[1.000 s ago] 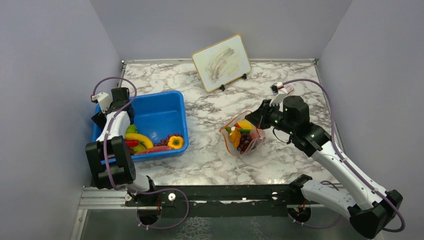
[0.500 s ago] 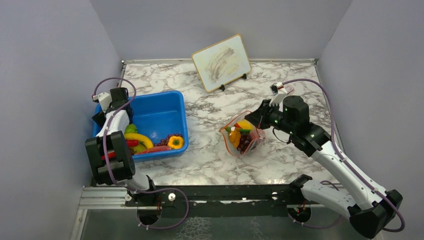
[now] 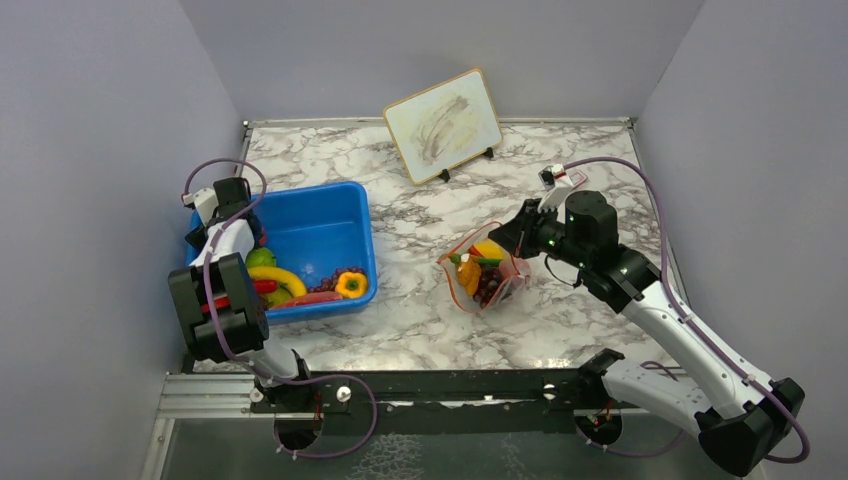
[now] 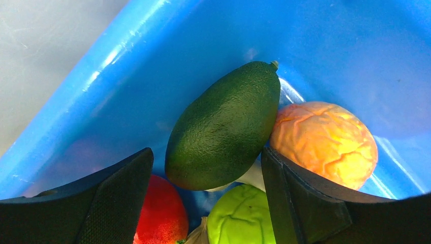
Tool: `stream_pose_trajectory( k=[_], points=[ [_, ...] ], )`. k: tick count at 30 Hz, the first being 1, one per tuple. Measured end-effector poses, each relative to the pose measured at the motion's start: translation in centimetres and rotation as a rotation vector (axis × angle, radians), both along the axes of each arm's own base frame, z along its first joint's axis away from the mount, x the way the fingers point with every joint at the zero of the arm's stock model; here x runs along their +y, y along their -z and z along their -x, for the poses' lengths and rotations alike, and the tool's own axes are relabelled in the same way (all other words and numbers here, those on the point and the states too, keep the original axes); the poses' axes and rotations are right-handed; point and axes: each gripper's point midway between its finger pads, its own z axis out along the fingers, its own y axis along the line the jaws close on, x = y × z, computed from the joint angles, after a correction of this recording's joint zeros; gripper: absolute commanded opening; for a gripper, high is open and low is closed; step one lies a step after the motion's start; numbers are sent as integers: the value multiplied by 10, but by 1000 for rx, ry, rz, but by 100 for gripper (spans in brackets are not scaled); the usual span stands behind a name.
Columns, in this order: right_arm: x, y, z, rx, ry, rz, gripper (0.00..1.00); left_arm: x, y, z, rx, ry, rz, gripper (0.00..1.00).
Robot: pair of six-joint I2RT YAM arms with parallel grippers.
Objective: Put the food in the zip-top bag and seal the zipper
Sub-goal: Pick up the fake fruit from the bin.
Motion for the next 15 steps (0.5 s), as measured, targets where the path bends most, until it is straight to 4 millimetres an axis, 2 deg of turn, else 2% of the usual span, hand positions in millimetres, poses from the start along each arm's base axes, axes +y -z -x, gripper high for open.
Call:
stream_pose_trajectory(
  k=[2, 10, 15],
  points=[
    [0, 0, 0, 0, 0, 0, 1, 0, 1, 0, 5, 2, 2, 80],
    [-1, -3, 1, -8, 0, -5, 1, -1, 4, -1, 11, 20, 13, 55],
    [-2, -5, 2, -15, 0, -10, 1, -1, 4, -1, 14, 30, 15, 50]
  ],
)
